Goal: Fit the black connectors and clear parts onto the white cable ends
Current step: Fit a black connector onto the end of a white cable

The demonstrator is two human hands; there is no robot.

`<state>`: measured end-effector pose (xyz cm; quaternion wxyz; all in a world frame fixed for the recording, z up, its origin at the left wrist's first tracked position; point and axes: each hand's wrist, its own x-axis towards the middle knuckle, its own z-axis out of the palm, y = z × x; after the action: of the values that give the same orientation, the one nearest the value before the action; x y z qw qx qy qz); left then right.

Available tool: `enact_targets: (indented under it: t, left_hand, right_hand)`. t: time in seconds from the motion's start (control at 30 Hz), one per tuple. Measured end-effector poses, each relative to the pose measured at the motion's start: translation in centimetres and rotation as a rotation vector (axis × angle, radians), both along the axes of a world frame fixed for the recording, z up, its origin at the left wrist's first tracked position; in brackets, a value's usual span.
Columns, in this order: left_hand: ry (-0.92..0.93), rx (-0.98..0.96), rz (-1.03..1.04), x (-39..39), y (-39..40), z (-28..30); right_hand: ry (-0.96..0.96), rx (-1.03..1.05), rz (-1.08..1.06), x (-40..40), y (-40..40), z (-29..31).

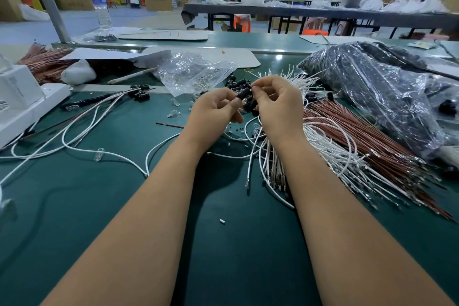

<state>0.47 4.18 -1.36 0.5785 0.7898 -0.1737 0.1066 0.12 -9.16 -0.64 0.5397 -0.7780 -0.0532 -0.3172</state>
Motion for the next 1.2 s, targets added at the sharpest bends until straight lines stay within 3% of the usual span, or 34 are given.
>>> enact_targets:
  t: [0.63,0.93,1.2]
  left_hand:
    - [0.042,-0.058,0.083,0.1,0.2,0.3]
    - [0.070,-0.108,0.014,0.3,0.6,0.5]
    - [0.086,-0.030,-0.073,0.9,1.8,0.3]
  right_hand:
    - [0.029,-0.005,0.105,-0.9,0.8,0.1]
    - [0.077,0.013,0.113,-0.7,0.9,0.2]
    - [0.101,-0.055,0.071,-0.4,1.0,-0.1]
